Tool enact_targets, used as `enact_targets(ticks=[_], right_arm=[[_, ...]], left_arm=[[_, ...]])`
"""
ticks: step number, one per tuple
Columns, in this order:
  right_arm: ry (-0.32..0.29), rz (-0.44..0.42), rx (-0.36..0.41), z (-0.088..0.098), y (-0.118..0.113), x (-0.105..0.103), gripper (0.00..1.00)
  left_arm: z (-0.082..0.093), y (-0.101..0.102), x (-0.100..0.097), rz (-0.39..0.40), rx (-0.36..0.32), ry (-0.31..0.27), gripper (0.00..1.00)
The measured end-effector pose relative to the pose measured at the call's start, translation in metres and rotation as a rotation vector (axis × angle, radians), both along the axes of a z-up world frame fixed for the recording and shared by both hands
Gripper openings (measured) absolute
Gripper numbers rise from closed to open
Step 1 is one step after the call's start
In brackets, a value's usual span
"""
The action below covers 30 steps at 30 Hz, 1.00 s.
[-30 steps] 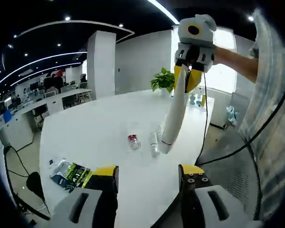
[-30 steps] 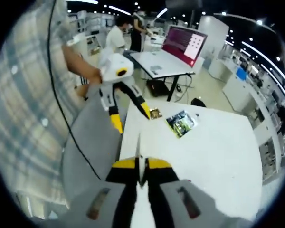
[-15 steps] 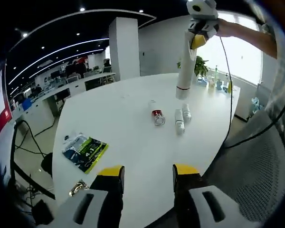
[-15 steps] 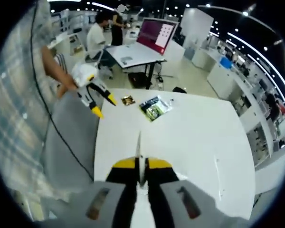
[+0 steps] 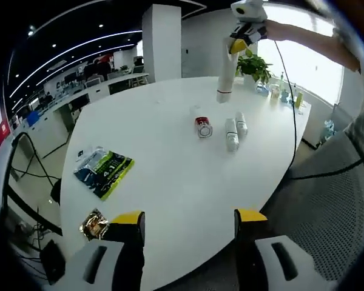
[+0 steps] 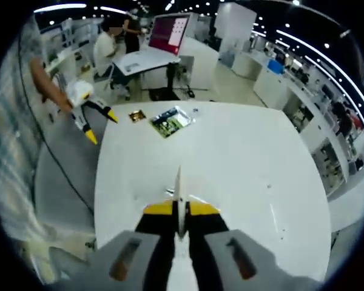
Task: Arrange the skincare products in the storage area until every visible bottle or jar stands upright without overlapping.
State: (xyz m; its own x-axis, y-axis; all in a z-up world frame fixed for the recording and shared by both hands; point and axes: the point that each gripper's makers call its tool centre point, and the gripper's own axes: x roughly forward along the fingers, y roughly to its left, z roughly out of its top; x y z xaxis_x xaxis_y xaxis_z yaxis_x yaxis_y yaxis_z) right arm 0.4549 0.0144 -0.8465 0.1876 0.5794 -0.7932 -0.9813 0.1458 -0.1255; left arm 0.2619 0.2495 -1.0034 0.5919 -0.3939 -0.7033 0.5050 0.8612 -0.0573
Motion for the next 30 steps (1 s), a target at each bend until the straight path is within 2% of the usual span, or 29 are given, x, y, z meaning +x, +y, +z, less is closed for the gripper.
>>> enact_targets(ticks=[6, 13, 19, 30], right_arm=[[0.006, -0.031, -0.011, -0.016, -0.012, 0.040, 0.04], [0.000, -0.049, -0.007, -0.020, -0.015, 0.079, 0.04], [0.005, -0.058, -0.003, -0.024, -0.017, 0.105, 0.04], [0.040, -0.002, -0.026, -0.036, -0.013, 0.131, 0.04]], left_arm=[[-0.001, 0.001, 0.000, 0.006, 0.000, 0.007, 0.59], [-0.004, 0.006, 0.002, 0.037, -0.003, 0.031, 0.58], [-0.006, 0.010, 0.000, 0.042, -0.001, 0.039, 0.57], [-0.009, 0.011, -0.001, 0.046, 0.009, 0.051, 0.56]])
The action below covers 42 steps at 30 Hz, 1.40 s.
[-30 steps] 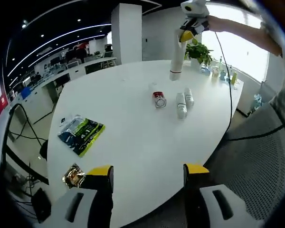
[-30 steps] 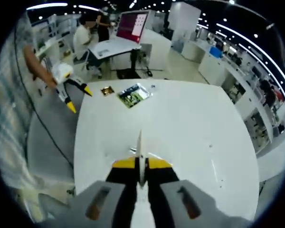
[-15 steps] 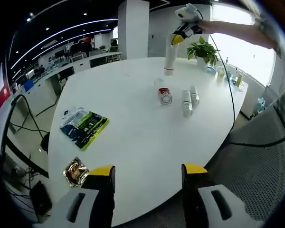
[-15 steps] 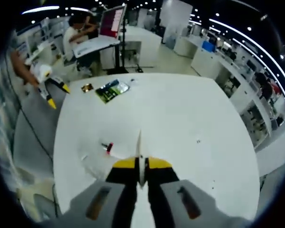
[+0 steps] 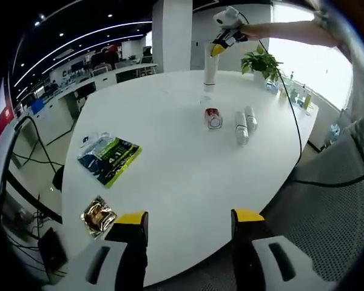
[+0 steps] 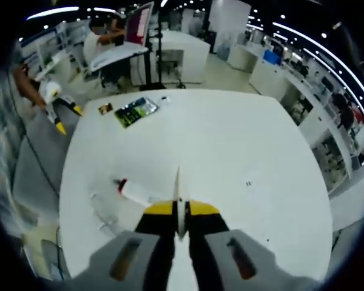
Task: Arrange the skincare products in the storage area until every visible bottle or jar stands upright without overlapping.
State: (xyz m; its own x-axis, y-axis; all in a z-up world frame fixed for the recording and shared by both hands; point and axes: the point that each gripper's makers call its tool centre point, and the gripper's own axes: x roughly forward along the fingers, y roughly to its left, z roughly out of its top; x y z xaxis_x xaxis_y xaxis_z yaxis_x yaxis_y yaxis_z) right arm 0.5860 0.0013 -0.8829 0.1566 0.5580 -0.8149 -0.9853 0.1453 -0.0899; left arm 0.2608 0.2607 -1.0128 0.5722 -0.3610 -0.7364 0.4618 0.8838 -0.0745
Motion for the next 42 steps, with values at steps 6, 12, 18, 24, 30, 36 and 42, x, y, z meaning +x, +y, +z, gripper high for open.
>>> enact_targets(ticks=[6, 12, 18, 24, 30, 36, 42], right_arm=[[0.028, 0.009, 0.007, -0.010, -0.003, 0.008, 0.04], [0.054, 0.020, -0.004, -0.022, -0.003, 0.009, 0.04], [0.065, 0.047, -0.017, -0.031, 0.001, 0.009, 0.04], [0.065, 0.089, -0.010, -0.038, 0.008, 0.010, 0.05], [0.082, 0.084, 0.011, -0.041, 0.009, 0.016, 0.05], [0.090, 0.103, 0.021, -0.041, 0.010, 0.016, 0.06], [0.065, 0.112, 0.012, -0.041, 0.009, 0.021, 0.08]], left_arm=[[-0.001, 0.003, 0.000, 0.010, 0.005, 0.004, 0.56], [-0.003, 0.004, 0.000, 0.006, 0.020, 0.009, 0.54], [-0.004, 0.005, 0.000, -0.002, 0.032, 0.008, 0.53], [-0.004, 0.007, 0.001, 0.006, 0.040, 0.007, 0.53], [-0.004, 0.008, 0.001, 0.009, 0.044, 0.006, 0.53], [-0.005, 0.009, 0.001, 0.007, 0.048, 0.009, 0.53], [-0.006, 0.009, 0.000, 0.004, 0.056, 0.014, 0.52]])
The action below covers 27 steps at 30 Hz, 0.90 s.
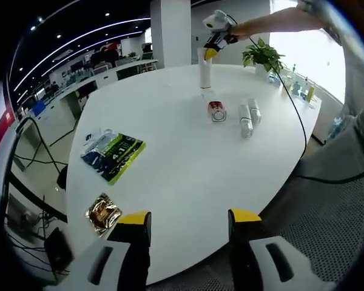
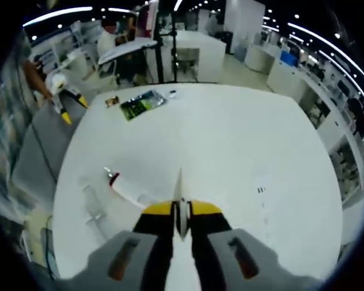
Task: Arrange the skincare products in the storage area until every visible bottle or jar stands upright without overlapping.
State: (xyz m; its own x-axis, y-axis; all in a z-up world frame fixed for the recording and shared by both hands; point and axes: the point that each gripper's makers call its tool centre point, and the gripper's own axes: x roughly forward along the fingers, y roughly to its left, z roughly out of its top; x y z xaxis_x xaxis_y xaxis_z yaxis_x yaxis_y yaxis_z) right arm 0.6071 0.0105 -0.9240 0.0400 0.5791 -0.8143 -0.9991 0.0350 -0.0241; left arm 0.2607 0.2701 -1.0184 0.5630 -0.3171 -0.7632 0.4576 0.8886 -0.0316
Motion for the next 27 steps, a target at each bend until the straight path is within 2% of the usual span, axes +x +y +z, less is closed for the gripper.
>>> enact_targets(ticks=[5, 8, 12, 16, 18, 22, 24, 27], right_arm=[[-0.006, -0.001, 0.000, 0.001, -0.001, 0.003, 0.09], [-0.003, -0.005, 0.016, 0.004, 0.001, 0.002, 0.13], [-0.026, -0.006, 0.017, 0.008, 0.000, 0.005, 0.14], [-0.046, -0.016, 0.032, 0.016, 0.000, 0.007, 0.21], [-0.066, -0.015, 0.064, 0.027, 0.004, 0.007, 0.22], [-0.130, 0.019, 0.133, 0.055, 0.022, 0.003, 0.31], [-0.171, 0.054, 0.143, 0.067, 0.032, 0.000, 0.34], [-0.199, 0.137, 0.132, 0.075, 0.046, -0.015, 0.39]], left_arm=[[0.001, 0.000, 0.001, -0.003, 0.004, -0.009, 0.52], [0.001, 0.000, 0.001, -0.010, 0.011, -0.012, 0.51], [0.000, 0.001, 0.000, -0.014, 0.018, -0.008, 0.51], [0.000, 0.000, 0.000, -0.015, 0.016, -0.006, 0.51], [0.000, 0.001, 0.000, -0.016, 0.019, -0.007, 0.51], [0.000, 0.001, 0.000, -0.017, 0.020, -0.011, 0.51], [-0.001, 0.001, 0.000, -0.021, 0.025, -0.010, 0.51], [-0.001, 0.001, 0.000, -0.023, 0.029, -0.006, 0.51]])
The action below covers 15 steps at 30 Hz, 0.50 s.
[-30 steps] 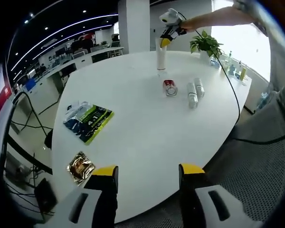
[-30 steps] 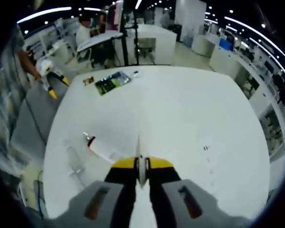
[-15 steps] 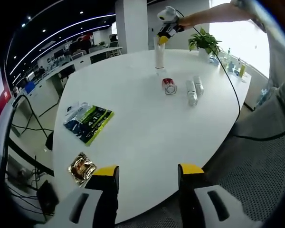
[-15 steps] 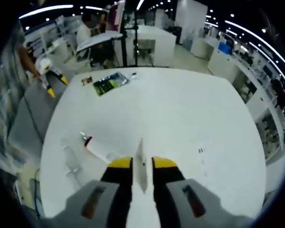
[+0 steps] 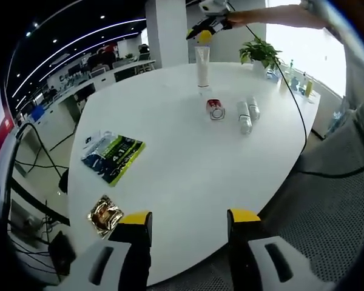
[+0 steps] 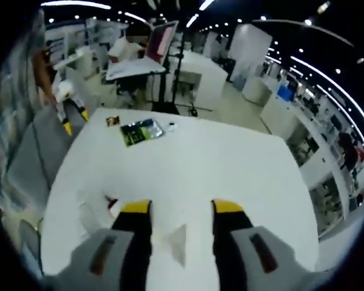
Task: Arrange the skincare products in the storage area until every visible bottle or jar stands upright without overlapping.
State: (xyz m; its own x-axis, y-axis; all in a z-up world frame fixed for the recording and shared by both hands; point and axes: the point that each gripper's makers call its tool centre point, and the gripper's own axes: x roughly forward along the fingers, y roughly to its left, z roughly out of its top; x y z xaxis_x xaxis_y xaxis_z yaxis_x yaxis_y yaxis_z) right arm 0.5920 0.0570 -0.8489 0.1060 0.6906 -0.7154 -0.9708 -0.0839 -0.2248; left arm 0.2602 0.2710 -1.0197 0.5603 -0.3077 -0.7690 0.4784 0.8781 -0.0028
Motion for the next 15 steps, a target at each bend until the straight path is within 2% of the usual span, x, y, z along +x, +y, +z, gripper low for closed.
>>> enact_targets(ticks=[4, 5, 7, 12, 15], right_arm=[[-0.046, 0.121, -0.070, -0.004, 0.017, -0.024, 0.41], [-0.033, 0.165, -0.099, -0.010, 0.021, -0.035, 0.41], [-0.021, 0.198, -0.148, -0.019, 0.023, -0.045, 0.43], [-0.044, 0.299, -0.297, -0.054, 0.025, -0.065, 0.44], [-0.026, 0.339, -0.373, -0.080, 0.023, -0.080, 0.44]], left_arm=[[0.000, 0.000, 0.000, -0.002, 0.004, 0.002, 0.51], [0.000, 0.000, -0.001, -0.003, 0.004, 0.003, 0.51], [-0.001, 0.000, -0.001, -0.005, 0.005, 0.003, 0.51], [-0.002, 0.001, -0.001, -0.005, 0.010, 0.006, 0.51], [-0.002, 0.001, -0.001, -0.004, 0.011, 0.008, 0.51]])
